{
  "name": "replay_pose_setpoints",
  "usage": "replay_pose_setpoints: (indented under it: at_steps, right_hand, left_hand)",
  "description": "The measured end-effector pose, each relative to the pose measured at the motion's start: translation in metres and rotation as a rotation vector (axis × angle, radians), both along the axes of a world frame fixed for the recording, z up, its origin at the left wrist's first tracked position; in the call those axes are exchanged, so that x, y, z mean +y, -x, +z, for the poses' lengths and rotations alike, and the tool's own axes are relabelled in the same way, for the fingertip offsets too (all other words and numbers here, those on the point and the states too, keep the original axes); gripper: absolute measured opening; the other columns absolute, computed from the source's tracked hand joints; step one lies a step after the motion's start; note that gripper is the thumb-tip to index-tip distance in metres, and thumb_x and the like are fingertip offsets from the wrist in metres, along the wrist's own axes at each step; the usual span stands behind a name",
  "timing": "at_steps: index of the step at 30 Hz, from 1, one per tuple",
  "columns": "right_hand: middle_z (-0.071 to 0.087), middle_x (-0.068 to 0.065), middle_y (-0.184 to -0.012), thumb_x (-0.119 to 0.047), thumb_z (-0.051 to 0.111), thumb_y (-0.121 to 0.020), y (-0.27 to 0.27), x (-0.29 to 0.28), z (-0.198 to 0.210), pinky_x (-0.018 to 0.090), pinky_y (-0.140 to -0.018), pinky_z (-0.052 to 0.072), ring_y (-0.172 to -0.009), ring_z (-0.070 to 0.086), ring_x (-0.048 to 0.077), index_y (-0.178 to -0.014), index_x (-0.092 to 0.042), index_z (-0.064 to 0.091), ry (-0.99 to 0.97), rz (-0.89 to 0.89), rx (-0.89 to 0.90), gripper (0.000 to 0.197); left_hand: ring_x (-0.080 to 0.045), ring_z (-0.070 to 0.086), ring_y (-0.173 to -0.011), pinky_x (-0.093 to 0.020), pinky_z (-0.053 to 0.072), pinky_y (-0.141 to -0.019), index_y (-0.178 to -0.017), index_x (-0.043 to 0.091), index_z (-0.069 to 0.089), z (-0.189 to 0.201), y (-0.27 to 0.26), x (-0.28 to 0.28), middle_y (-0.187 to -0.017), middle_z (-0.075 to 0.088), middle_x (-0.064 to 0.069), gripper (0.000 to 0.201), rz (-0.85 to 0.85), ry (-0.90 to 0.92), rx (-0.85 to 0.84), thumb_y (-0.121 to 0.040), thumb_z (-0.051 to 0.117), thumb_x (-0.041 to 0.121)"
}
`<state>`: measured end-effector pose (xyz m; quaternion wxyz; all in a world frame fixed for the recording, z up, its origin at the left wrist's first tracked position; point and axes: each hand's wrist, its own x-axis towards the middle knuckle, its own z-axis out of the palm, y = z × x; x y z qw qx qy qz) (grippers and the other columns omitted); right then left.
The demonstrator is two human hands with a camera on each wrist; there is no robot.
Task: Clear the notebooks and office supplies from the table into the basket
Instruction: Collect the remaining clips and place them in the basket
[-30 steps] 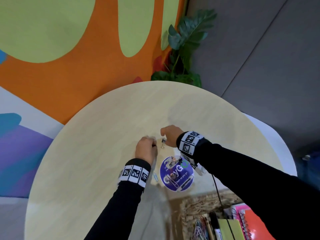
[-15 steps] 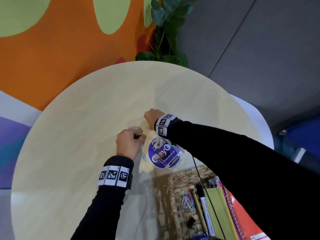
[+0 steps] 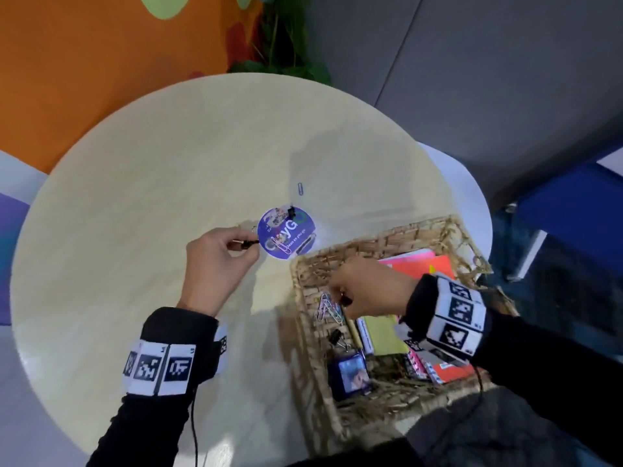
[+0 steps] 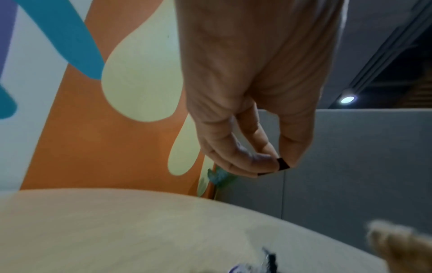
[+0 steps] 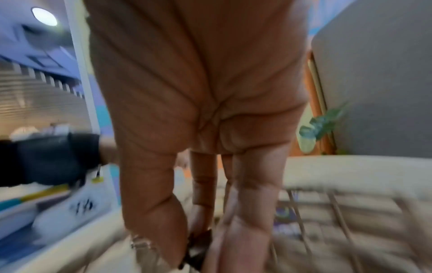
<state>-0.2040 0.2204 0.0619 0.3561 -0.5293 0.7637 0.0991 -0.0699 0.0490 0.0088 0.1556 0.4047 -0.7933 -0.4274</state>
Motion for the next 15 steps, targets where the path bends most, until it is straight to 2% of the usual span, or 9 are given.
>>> replay_pose_setpoints:
  at_steps: [2, 5, 7, 9, 11, 13, 15]
  right_hand:
    - [0.068, 0.011, -0.095, -0.007, 0.065, -0.076, -0.011, 0.016, -0.023, 0.027, -0.063, 0.04, -0.089, 0.064, 0.028, -0.096, -0.006, 0.068, -0.094, -0.019, -0.027, 0.019]
    - [0.063, 0.014, -0.097, -0.012, 0.065, -0.083, -0.022, 0.02, -0.044, 0.029, -0.058, 0.043, -0.081, 0.055, 0.025, -0.103, 0.0, 0.066, -0.207, 0.046, -0.02, 0.023]
    - [0.061, 0.013, -0.094, -0.015, 0.062, -0.088, -0.03, 0.017, -0.053, 0.029, -0.063, 0.042, -0.081, 0.05, 0.023, -0.109, 0.002, 0.065, -0.28, 0.158, 0.026, 0.028]
    - [0.059, 0.011, -0.086, -0.01, 0.061, -0.088, -0.036, 0.015, -0.063, 0.029, -0.068, 0.045, -0.081, 0.053, 0.026, -0.113, 0.004, 0.063, -0.311, 0.217, 0.073, 0.029]
    - [0.065, 0.015, -0.101, -0.009, 0.065, -0.085, -0.041, 0.016, -0.073, 0.031, -0.072, 0.049, -0.092, 0.063, 0.031, -0.115, 0.003, 0.061, -0.322, 0.24, 0.106, 0.033]
    - [0.065, 0.016, -0.117, -0.014, 0.068, -0.083, -0.042, 0.017, -0.077, 0.033, -0.08, 0.052, -0.106, 0.064, 0.031, -0.116, 0.001, 0.061, -0.312, 0.219, 0.12, 0.037]
    - [0.064, 0.015, -0.12, -0.018, 0.073, -0.08, -0.036, 0.021, -0.07, 0.033, -0.081, 0.05, -0.11, 0.062, 0.031, -0.114, -0.001, 0.061, -0.245, 0.103, 0.088, 0.039]
  left_hand:
    - [0.016, 0.06, -0.071, 0.008, 0.038, -0.067, -0.083, 0.022, 0.076, 0.023, -0.008, 0.015, -0.083, 0.072, 0.008, 0.013, -0.056, 0.034, 0.04, -0.074, 0.073, 0.013]
    - [-0.002, 0.062, -0.086, 0.001, 0.047, -0.065, -0.083, 0.022, 0.077, 0.052, -0.024, 0.04, -0.082, 0.071, 0.005, 0.015, -0.174, 0.035, 0.077, -0.074, 0.073, 0.011]
    - [-0.007, 0.062, -0.087, -0.007, 0.054, -0.067, -0.084, 0.021, 0.077, 0.063, -0.036, 0.056, -0.082, 0.072, 0.001, 0.015, -0.255, 0.008, 0.079, -0.074, 0.074, 0.01]
    - [-0.009, 0.062, -0.087, -0.014, 0.056, -0.067, -0.085, 0.021, 0.078, 0.066, -0.045, 0.07, -0.081, 0.072, 0.001, 0.016, -0.314, 0.01, 0.054, -0.075, 0.074, 0.01]
    - [-0.008, 0.063, -0.082, -0.018, 0.056, -0.068, -0.086, 0.022, 0.077, 0.063, -0.049, 0.081, -0.078, 0.069, 0.008, 0.017, -0.365, 0.019, 0.0, -0.074, 0.073, 0.01]
    - [-0.003, 0.064, -0.077, -0.018, 0.053, -0.074, -0.089, 0.022, 0.076, 0.059, -0.047, 0.091, -0.08, 0.067, 0.014, 0.019, -0.45, 0.054, -0.112, -0.074, 0.07, 0.012]
    - [-0.01, 0.067, -0.085, -0.023, 0.051, -0.082, -0.094, 0.021, 0.074, 0.052, -0.039, 0.099, -0.09, 0.073, 0.01, 0.022, -0.559, 0.073, -0.234, -0.075, 0.065, 0.013]
